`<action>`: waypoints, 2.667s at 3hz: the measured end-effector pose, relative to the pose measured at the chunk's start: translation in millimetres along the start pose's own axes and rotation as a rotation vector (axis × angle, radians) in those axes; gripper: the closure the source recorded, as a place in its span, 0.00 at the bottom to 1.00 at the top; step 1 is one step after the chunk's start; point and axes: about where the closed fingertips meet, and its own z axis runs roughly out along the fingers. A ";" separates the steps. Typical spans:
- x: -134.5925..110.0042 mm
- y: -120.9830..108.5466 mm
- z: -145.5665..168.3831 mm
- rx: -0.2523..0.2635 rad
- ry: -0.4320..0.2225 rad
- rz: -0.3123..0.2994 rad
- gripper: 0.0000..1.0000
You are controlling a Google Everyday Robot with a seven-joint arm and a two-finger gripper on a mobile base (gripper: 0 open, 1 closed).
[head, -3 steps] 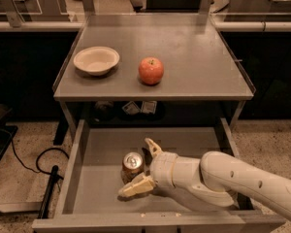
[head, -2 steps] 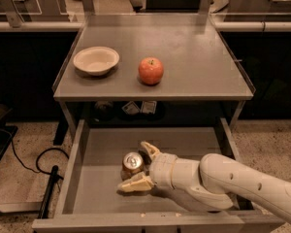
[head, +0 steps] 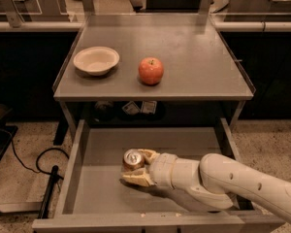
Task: Pick orange can from top drawer and place on counter
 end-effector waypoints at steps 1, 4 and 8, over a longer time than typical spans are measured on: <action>0.0 0.0 0.0 0.000 0.000 0.000 0.87; -82.0 -17.2 -102.7 0.328 0.150 -0.073 1.00; -122.0 -56.9 -135.1 0.456 0.117 -0.091 1.00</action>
Offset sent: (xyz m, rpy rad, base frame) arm -0.0083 -0.0263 0.0648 -0.1506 -0.1047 -0.1234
